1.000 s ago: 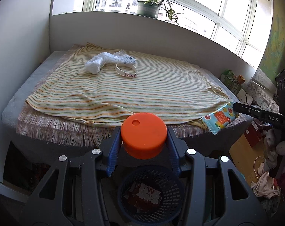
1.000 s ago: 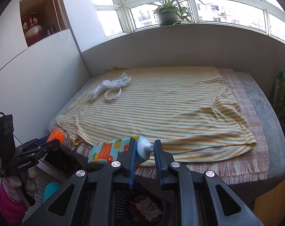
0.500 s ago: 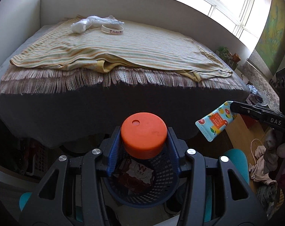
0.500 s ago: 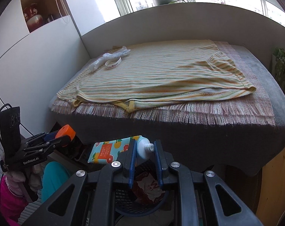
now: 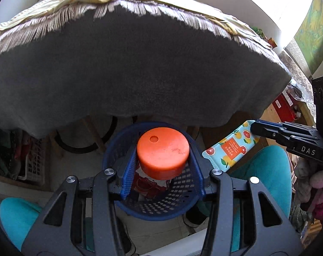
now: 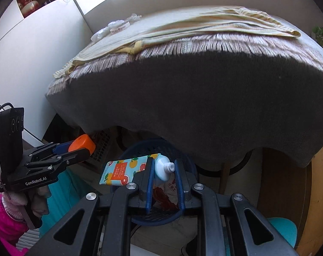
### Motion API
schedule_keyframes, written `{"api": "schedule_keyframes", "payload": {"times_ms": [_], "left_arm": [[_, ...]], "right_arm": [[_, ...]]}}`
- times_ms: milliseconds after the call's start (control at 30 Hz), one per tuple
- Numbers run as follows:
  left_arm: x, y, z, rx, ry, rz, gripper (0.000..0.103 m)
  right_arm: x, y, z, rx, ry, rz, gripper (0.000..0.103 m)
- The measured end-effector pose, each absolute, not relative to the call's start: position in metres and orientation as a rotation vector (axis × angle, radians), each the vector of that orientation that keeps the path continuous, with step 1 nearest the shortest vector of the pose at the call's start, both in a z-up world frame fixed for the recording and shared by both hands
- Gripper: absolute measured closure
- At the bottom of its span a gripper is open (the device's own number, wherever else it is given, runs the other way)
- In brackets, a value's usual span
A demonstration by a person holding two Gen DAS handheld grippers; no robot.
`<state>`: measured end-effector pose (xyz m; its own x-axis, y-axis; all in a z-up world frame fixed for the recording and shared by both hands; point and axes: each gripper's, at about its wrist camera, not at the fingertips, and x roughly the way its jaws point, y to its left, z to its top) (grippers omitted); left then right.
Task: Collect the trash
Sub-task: 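Lift the cap and tube and carry both down over the blue wastebasket, then open the left gripper to drop the cap while the right gripper releases the tube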
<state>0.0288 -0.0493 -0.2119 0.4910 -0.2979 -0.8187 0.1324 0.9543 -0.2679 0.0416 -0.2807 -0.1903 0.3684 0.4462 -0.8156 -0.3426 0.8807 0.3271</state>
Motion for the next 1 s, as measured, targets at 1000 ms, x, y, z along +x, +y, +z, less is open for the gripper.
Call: {"api": "schedule_keyframes", "payload": {"times_ms": [1000], "left_arm": [[0.042,-0.062,-0.292,-0.159,1.19,-0.224,0.056]], "right_arm": [[0.047,-0.249,-0.278,0.103,1.26,0.493,0.085]]}}
